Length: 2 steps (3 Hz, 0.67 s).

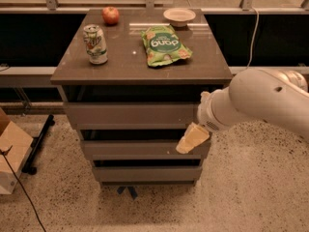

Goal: Open top drawer

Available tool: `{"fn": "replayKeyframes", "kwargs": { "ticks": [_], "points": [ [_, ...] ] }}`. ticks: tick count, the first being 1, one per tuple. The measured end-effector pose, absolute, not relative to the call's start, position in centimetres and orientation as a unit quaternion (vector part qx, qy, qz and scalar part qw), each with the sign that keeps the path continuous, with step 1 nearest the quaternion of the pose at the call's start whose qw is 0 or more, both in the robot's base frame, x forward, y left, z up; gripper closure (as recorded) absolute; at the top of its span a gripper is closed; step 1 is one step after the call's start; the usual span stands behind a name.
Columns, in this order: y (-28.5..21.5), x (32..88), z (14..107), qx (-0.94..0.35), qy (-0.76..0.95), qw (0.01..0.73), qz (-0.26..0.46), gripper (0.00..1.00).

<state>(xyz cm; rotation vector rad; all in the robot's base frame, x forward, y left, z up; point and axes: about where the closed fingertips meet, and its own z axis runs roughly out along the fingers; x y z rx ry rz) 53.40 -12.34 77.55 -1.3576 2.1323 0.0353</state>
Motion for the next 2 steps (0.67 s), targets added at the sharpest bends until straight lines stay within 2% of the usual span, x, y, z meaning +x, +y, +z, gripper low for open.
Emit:
{"fn": "replayKeyframes", "kwargs": {
  "ticks": [2],
  "points": [
    [-10.9, 57.9, 74.0, -0.505, 0.802, 0.318, 0.03, 0.0]
  ]
}}
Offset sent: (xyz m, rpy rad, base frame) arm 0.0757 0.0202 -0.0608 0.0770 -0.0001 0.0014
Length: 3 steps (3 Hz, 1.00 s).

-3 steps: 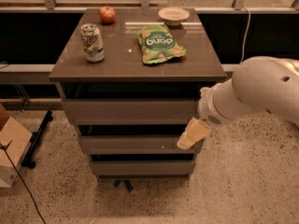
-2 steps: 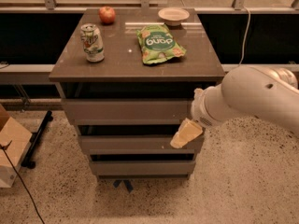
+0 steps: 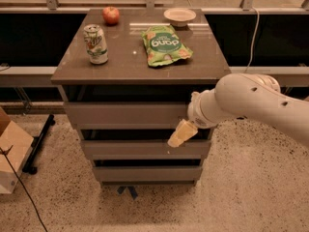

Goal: Open top drawer

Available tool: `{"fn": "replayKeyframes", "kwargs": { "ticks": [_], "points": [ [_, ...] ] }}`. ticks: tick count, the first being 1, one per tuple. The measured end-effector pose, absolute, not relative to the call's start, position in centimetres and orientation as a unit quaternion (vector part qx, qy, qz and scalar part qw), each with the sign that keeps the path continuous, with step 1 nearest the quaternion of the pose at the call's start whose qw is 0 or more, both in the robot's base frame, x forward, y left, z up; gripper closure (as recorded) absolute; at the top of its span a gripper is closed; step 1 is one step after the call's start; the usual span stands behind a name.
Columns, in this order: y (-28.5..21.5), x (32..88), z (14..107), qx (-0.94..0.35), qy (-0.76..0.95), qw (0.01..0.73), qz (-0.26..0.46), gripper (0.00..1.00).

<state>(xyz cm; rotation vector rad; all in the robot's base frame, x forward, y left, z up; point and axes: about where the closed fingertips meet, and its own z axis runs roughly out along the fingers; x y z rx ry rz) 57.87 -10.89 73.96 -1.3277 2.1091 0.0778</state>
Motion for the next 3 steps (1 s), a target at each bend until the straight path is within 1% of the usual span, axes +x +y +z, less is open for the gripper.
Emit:
{"fn": "replayKeyframes", "kwargs": {
  "ticks": [3],
  "points": [
    [-9.7, 64.1, 68.5, -0.491, 0.81, 0.311, 0.08, 0.0]
  ]
}}
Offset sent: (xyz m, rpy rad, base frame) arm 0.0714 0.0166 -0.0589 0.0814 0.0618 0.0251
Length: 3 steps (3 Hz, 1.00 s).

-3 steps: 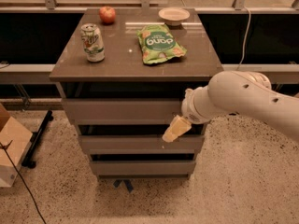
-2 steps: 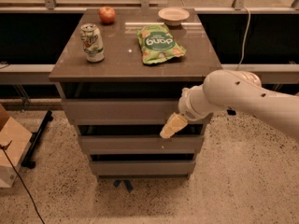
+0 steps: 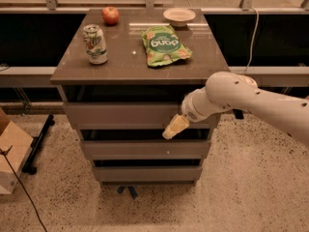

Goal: Open top drawer

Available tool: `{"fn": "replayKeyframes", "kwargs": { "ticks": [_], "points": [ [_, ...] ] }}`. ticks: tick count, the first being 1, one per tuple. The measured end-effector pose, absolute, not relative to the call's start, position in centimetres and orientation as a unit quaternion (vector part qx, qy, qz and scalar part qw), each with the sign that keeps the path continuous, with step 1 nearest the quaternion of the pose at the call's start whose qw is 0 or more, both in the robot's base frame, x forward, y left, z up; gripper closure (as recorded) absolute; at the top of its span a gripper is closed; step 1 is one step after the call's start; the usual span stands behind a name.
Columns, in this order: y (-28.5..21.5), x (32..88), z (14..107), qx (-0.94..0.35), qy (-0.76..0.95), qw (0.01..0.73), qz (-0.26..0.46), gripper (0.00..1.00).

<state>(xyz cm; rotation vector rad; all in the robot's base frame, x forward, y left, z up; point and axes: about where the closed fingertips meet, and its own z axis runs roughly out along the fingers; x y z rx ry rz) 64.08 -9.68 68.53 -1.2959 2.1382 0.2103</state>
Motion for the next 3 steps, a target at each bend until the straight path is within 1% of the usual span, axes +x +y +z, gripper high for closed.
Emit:
{"fn": "replayKeyframes", "kwargs": {
  "ticks": [1, 2, 3],
  "points": [
    [-9.6, 65.4, 67.6, -0.486, 0.815, 0.3, 0.091, 0.26],
    [-9.3, 64.4, 67.5, -0.492, 0.816, 0.29, 0.096, 0.5],
    [-9.7, 63.1, 67.9, -0.491, 0.818, 0.283, 0.092, 0.81]
  ]
}}
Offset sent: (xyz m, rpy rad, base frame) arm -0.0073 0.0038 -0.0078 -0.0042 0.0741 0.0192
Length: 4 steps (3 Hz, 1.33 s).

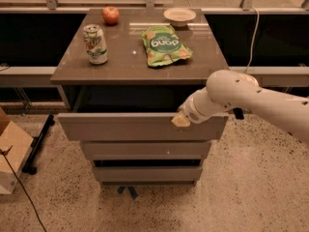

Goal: Open top drawer

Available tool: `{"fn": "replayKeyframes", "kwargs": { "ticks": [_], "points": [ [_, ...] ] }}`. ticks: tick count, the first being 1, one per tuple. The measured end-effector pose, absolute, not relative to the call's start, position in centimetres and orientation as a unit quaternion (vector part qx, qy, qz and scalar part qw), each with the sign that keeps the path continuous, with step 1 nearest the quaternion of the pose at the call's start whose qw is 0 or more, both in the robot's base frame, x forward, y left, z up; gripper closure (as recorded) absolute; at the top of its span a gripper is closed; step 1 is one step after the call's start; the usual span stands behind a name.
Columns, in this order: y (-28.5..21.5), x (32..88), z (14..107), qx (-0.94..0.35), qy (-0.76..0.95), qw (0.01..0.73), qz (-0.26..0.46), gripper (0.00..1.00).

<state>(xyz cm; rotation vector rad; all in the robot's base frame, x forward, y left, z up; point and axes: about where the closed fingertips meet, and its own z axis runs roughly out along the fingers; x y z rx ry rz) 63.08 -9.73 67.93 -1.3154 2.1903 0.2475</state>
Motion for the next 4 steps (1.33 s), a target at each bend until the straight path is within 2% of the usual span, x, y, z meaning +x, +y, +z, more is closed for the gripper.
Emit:
{"fn": "replayKeyframes", "kwargs": {
  "ticks": [1, 3, 4],
  "points": [
    [-10.5, 60.5, 68.5, -0.494, 0.821, 0.271, 0.089, 1.0],
    [-11.1, 57.2, 68.9, -0.484, 0.832, 0.254, 0.097, 1.0],
    [-11.4, 53.5, 69.1, -0.472, 0.844, 0.232, 0.111, 0.74]
  ]
}}
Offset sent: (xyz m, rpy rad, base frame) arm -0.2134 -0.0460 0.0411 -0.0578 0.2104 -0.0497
